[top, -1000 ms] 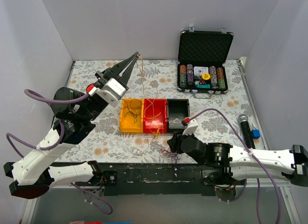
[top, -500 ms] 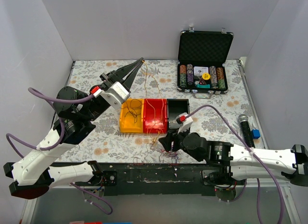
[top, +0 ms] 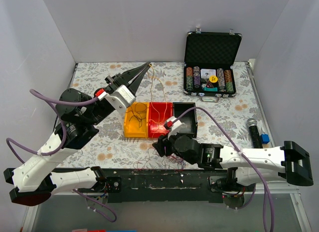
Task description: Untangle the cables
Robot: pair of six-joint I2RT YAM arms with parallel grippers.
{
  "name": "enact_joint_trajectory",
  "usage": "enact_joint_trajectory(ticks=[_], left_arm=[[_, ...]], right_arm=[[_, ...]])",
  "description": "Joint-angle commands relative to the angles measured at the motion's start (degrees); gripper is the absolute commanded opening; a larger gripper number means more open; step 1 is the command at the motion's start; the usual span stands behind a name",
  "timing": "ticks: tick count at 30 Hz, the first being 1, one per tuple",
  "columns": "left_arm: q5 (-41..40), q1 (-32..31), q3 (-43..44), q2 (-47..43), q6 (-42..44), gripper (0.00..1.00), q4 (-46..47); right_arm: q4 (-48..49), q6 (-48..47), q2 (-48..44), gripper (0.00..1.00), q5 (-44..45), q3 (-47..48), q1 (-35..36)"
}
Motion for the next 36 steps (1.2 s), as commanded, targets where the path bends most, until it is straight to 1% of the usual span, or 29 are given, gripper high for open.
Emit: enact_joint_trajectory(ticks=[1, 6, 9, 10, 13, 22, 30, 36], left_arm=[[1.15, 0.16, 3.06, 0.07, -1.25, 0.00, -0.31], [0.89, 0.15, 5.60, 0.95, -1.51, 0.00, -1.55], [0.53, 0.15, 6.57, 1.48, -0.64, 0.00, -0.93], [0.45, 0.15, 7.01, 1.57, -0.37, 0.00, 1.16], [0.01, 0.15, 8.59, 2.18, 1.03, 0.00, 3.54], [-1.22, 0.15, 12.81, 4.56, 8.14, 0.00, 13.82], [-0.96, 0.15, 14.75, 6.49, 14.12, 0.00, 21.82], [-0.70, 0.15, 15.19, 8.42, 20.63, 0.00, 30.88]], right_arm=[[5.37, -3.55, 2.65, 0.55, 2.61, 4.40, 0.32], [6.34, -2.16, 6.95, 0.46, -1.25, 4.50, -0.64], [8.09, 0.48, 8.98, 0.42, -4.06, 1.60, -0.73], [8.71, 1.44, 9.59, 0.40, -4.85, 0.64, -0.73], [8.45, 4.61, 11.62, 0.37, -7.14, -1.91, -0.73], [10.12, 12.00, 11.62, 0.37, -9.35, -11.49, -0.73], [11.00, 15.25, 12.23, 0.36, -9.79, -16.25, -0.65], [11.52, 16.48, 13.02, 0.36, -9.70, -18.01, -0.56]])
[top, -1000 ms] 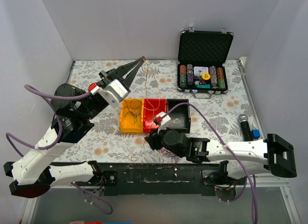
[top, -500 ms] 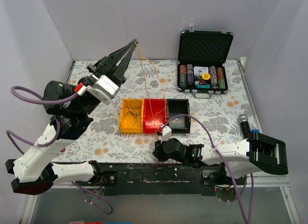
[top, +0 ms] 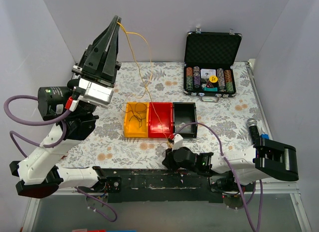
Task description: Untangle the cables
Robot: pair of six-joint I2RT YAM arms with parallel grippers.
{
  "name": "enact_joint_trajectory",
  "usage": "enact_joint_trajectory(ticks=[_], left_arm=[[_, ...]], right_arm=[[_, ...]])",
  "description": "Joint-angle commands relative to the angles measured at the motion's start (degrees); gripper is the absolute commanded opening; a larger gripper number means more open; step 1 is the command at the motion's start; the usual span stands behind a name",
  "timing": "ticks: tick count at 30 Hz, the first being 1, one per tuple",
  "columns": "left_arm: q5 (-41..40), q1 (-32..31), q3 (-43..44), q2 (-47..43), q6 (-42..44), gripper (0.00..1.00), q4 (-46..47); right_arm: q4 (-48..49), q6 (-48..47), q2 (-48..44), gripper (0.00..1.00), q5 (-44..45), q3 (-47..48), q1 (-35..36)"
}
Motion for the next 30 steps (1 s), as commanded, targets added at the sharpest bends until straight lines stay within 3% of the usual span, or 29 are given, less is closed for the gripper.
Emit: enact_joint_trajectory(ticks=[1, 4, 6, 11, 17, 20, 30], left_arm=[[-0.87, 0.15, 2.69, 1.25, 6.60, 0.00, 10.16], [-1.31, 0.15, 3.91, 3.18, 11.16, 0.00, 16.65], [-2.36, 0.15, 7.24, 5.64, 13.37, 0.00, 18.87], [-6.23, 0.15, 18.41, 12.06, 14.79, 0.00, 17.65], [-5.18, 0.15, 19.74, 12.51, 12.94, 0.00, 14.85], [-5.35, 0.15, 16.77, 10.14, 9.17, 0.00, 10.36], [-10.01, 0.15, -9.59, -0.49, 1.96, 0.00, 7.80]], right_arm=[[-0.76, 1.84, 1.18, 0.36, -0.28, -1.88, 0.18], [-0.76, 1.93, 1.35, 0.38, -0.28, -2.40, 0.10], [-0.85, 2.28, 1.18, 0.45, -0.01, -2.84, 0.10], [-1.20, 2.54, 0.30, 0.54, 0.51, -3.46, 0.10], [-1.55, 2.72, 0.30, 0.54, 0.34, -3.37, 0.10], [-3.48, 2.02, -1.45, 0.54, 1.13, -2.15, 0.19], [-6.47, -2.73, -17.96, 0.54, 2.09, -0.73, 0.54]])
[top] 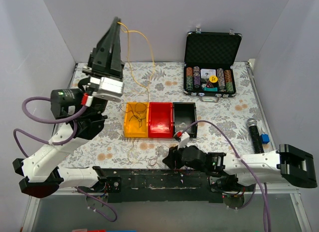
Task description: Untangle the cables
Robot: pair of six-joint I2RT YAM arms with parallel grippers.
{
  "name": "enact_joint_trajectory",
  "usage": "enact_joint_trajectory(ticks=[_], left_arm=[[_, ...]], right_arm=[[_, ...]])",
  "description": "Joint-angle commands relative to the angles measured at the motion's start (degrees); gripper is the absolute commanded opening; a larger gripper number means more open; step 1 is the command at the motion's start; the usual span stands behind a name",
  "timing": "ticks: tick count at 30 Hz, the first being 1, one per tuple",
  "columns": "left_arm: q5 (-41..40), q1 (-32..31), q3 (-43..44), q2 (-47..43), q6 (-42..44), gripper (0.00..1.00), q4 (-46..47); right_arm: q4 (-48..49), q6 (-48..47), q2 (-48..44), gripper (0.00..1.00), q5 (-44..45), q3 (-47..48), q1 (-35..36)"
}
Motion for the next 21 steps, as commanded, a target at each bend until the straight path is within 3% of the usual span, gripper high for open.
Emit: enact_joint_trajectory(ticks=[1, 6, 12, 21], left_arm=[[-4.46, 0.24, -9.52, -3.49, -4.73, 0.00, -2.32], [-5.70, 0.15, -18.66, -5.78, -7.99, 0.00, -2.68], [-5.87, 0.15, -23.59, -5.35, -9.93, 0.00, -1.36], [-6.31, 0.15, -24.30, -3.24, -10.55, 0.00, 1.11]], right_arm=[[-1.84, -2.69, -7.70, 0.54, 1.94, 0.36, 0.49], [-4.92, -1.20, -18.24, 0.54, 4.76, -1.31, 0.85], [-7.81, -0.49, -28.71, 0.49, 6.25, -3.25, 0.93], [-13.27, 2.23, -30.48, 0.36, 5.91, -4.47, 0.85]])
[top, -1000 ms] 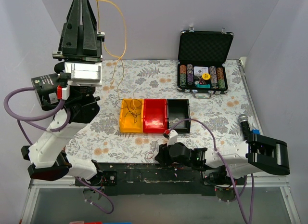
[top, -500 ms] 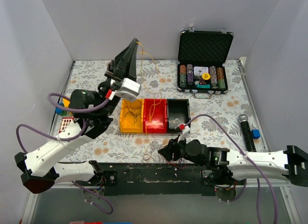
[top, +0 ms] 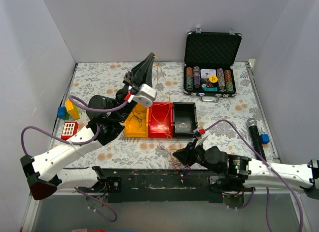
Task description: Untangle the cables
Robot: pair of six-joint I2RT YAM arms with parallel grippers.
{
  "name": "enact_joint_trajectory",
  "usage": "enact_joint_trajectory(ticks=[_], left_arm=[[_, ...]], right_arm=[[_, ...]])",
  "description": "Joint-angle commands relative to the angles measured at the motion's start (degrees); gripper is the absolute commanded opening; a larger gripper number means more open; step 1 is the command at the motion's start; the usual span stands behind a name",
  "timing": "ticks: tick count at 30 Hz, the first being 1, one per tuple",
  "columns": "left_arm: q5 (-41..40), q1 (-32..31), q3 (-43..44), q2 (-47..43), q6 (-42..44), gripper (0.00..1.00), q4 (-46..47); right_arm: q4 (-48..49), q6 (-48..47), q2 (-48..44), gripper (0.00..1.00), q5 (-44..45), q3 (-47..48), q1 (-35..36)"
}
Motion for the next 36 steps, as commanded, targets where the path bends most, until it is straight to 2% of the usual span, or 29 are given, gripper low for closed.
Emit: enact_joint_trajectory(ticks=[1, 18, 36], left_arm=[[-1.39, 0.15, 0.52, 0.37, -0.64, 0.00, 2.27], [-1.66, 0.15, 4.04, 4.24, 1.82, 0.00, 6.92], [-4.03, 0.24, 3.08, 5.91, 3.57, 0.00, 8.68]], right_arm=[[-1.86, 2.41, -0.10, 0.36, 0.29, -1.55, 0.36], [0.87, 5.58, 6.05, 0.26, -4.11, -7.88, 0.80], [-0.45, 7.33, 3.68, 0.20, -3.67, -9.20, 1.07]])
